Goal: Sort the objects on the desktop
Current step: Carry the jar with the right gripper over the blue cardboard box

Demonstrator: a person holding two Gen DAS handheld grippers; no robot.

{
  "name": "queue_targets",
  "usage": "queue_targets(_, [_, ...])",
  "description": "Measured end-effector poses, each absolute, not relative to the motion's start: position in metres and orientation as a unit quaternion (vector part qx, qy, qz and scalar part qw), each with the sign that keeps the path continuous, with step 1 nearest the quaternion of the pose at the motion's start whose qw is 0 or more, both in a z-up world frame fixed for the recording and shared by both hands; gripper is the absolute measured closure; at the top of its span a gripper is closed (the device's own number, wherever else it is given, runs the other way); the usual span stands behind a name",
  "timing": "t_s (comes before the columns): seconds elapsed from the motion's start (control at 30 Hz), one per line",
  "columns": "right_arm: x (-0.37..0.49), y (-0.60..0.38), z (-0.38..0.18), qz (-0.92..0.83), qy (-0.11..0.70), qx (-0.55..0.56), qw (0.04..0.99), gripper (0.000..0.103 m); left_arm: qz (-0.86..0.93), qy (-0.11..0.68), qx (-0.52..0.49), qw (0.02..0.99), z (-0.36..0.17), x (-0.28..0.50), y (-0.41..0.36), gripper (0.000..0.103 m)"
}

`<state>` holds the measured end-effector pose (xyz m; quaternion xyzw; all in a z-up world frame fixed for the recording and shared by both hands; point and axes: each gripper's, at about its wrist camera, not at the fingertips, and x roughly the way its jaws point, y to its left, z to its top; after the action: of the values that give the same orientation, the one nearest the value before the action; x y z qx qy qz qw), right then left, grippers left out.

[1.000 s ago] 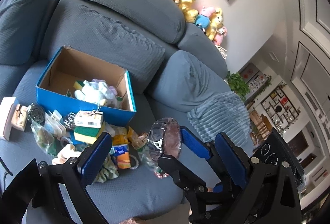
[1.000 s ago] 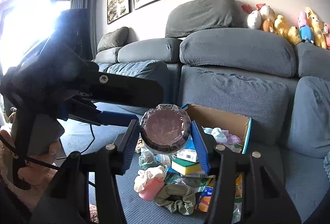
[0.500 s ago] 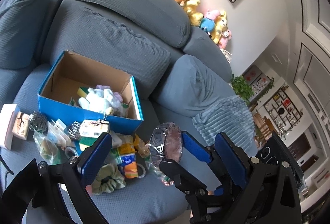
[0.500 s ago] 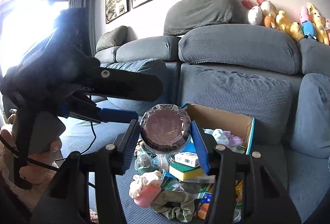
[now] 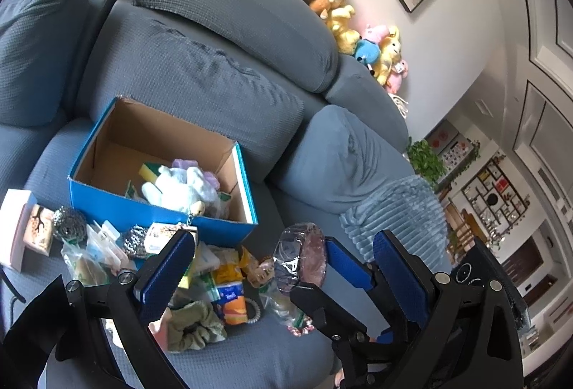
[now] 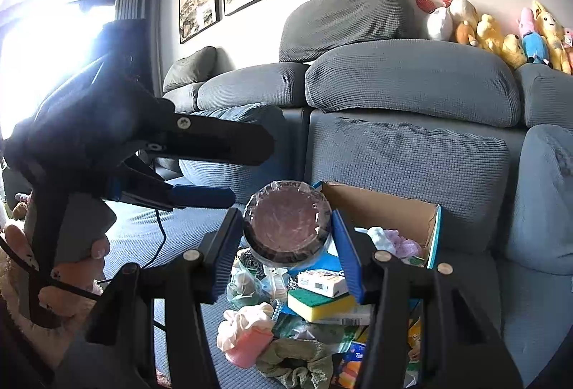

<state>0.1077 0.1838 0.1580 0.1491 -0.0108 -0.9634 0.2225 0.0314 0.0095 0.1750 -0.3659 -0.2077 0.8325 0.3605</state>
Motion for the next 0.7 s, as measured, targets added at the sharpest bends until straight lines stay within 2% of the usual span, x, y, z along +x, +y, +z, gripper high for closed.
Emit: queue_targets(0.7, [0.084, 0.193, 0.146, -0.964, -0.028, 0.152, 0.218, 0.051, 0.838, -0.199, -0.378, 0.341, 0.153, 0.004, 0.021, 0.003])
